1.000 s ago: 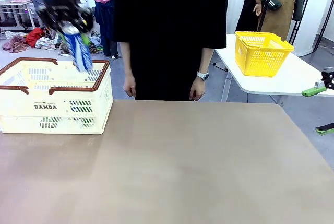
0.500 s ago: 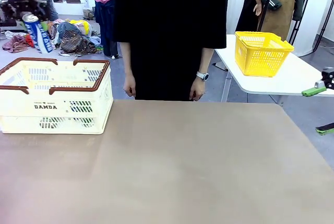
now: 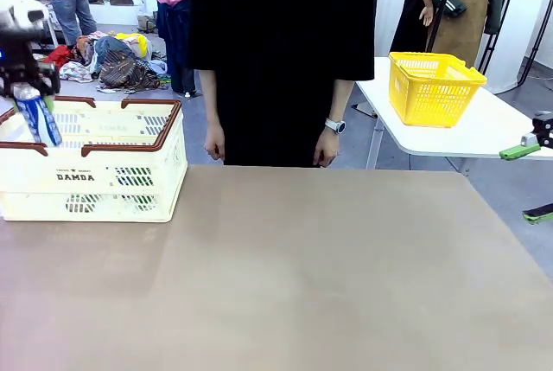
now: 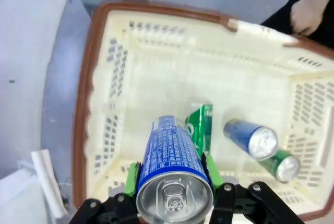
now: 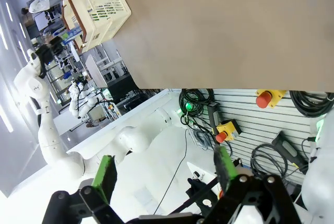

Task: Place the drinks into the Shopping basket.
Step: Pick up one drink and place it into the Shopping basket.

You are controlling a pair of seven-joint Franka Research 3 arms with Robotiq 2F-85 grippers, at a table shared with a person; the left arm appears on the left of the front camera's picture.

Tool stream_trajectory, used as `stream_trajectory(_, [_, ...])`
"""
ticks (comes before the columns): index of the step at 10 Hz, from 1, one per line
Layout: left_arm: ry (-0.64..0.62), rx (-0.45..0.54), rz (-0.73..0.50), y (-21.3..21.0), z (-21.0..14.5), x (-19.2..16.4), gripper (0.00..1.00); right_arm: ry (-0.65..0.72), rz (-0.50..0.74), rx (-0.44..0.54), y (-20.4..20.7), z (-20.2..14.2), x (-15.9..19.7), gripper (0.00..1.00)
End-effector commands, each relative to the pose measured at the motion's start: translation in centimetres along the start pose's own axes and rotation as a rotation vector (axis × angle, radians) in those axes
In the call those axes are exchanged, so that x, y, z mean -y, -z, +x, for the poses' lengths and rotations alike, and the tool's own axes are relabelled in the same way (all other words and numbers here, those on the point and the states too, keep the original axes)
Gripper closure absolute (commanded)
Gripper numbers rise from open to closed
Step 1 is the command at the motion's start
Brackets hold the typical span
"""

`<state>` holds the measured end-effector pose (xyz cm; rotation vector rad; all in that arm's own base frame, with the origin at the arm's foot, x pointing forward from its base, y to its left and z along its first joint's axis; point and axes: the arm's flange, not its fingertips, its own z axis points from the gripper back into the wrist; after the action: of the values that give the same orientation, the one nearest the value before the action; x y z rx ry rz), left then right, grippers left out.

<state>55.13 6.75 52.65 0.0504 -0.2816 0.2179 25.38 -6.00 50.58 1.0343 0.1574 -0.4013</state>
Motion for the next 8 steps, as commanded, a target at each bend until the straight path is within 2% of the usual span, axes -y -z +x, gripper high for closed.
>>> stream_trajectory(1, [-0.034, -0.014, -0.016, 2.2, -2.0, 0.5, 1.0, -0.026, 0.02, -0.004, -0.1, 0.1, -0.2, 0.0])
stream_trajectory(6, [-0.014, -0.098, -0.011, 6.7, -2.7, 1.9, 1.0, -0.026, 0.02, -0.004, -0.1, 0.1, -0.2, 0.0])
stream_trajectory(8, [-0.017, -0.098, 0.004, 8.4, -3.0, 1.7, 1.0, -0.026, 0.02, -0.004, -0.1, 0.1, -0.2, 0.0])
